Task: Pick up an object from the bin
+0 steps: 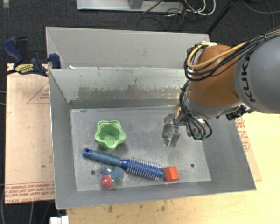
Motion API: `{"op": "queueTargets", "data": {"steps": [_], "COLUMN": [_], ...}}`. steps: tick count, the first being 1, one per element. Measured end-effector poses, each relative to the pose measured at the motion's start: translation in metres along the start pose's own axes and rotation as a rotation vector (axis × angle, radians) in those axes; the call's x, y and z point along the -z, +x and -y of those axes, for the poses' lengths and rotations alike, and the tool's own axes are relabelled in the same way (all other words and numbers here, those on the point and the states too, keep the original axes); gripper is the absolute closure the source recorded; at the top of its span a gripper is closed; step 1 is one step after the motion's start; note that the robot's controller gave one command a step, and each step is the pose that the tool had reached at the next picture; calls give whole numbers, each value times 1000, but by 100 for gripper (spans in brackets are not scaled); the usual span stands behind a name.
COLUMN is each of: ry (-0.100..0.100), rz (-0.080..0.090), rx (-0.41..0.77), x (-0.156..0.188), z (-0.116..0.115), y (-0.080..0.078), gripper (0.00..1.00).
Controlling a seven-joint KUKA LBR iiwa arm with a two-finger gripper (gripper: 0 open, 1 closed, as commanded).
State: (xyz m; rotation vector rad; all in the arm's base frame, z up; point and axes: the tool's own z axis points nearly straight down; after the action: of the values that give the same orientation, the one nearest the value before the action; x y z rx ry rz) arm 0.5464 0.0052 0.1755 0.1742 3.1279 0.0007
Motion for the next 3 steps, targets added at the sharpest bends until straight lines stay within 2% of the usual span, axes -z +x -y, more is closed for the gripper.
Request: {"op": "queueTargets", "data": {"steps": [1, 2, 3], "ry": [1, 0, -2], "rz": [-10, -8, -2], "rx": [7, 9, 193], "x": [-3, -3, -107], "z": [20, 18, -14], "y": [24, 23, 62], "gripper": [100, 0, 0]}}
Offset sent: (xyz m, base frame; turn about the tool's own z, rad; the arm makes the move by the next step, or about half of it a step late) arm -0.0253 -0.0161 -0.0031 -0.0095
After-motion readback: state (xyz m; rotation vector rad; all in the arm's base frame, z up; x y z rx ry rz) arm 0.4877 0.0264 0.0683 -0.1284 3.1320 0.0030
